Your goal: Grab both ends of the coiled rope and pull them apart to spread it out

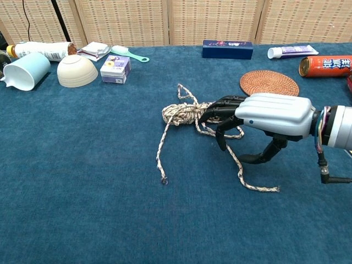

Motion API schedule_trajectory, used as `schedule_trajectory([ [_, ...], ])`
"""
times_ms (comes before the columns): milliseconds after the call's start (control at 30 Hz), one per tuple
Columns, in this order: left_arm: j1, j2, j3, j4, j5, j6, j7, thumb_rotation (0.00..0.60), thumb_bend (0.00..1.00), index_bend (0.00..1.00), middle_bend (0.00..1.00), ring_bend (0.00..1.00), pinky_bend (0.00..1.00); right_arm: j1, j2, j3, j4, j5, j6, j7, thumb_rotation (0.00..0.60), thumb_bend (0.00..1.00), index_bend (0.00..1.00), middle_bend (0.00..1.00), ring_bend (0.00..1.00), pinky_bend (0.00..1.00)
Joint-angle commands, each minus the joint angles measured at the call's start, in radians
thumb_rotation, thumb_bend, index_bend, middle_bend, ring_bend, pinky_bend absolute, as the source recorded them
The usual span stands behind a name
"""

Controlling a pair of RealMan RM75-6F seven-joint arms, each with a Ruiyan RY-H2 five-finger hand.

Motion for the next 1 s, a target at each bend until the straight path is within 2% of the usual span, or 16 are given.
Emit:
schedule_trajectory([
  [33, -0.001, 0.003, 0.001, -0.004, 0.001, -0.001, 0.001, 0.596, 0.36, 0.18, 0.09, 0.15, 0.01, -0.004, -0.004, -0.009, 0.011, -0.003, 0.007, 0.002, 0.6, 0.37, 0.44, 0.11, 0.0, 0.0],
  [1000, 0.009, 0.02, 0.009, -0.011, 0.009, 0.01, -0.016, 0.598, 0.36, 0.18, 0.09, 0.15, 0.01, -0.019, -0.048, -0.067, 0.085, -0.01, 0.011, 0.003, 0.6, 0.37, 0.46, 0.11, 0.0, 0.0],
])
